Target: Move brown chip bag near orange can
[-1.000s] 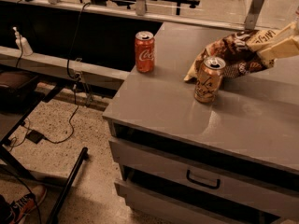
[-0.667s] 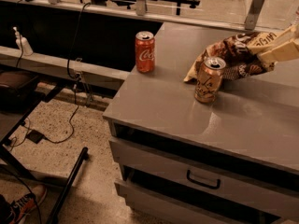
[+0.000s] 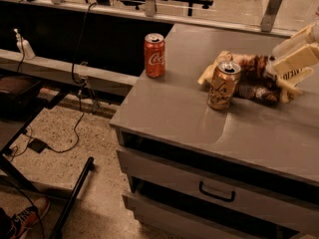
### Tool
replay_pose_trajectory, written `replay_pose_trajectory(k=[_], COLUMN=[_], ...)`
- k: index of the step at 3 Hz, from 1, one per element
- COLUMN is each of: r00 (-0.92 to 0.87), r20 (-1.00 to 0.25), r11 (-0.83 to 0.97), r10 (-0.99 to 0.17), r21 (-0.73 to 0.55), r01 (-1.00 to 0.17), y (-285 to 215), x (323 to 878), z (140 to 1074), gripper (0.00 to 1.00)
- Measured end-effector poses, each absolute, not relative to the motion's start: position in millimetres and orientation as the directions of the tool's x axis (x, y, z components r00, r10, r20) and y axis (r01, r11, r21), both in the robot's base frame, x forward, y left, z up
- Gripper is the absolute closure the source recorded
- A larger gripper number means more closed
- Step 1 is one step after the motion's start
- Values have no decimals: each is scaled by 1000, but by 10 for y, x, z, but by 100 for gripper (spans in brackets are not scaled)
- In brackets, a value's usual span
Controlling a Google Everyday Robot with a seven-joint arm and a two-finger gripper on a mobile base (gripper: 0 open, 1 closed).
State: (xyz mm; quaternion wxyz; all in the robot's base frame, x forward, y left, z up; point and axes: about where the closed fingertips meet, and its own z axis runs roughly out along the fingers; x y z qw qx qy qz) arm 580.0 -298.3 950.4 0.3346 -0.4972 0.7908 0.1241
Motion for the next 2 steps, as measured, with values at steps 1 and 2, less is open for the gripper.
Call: replay_pose_trajectory(k=[1, 2], r00=[-281, -289], r20=[-654, -640], r11=[474, 502], r10=[-703, -712], r21=[-135, -176], r01=[-870, -847], y=[-2969, -3153], x=[5818, 5782], z=[9489, 9596], gripper=[0, 0])
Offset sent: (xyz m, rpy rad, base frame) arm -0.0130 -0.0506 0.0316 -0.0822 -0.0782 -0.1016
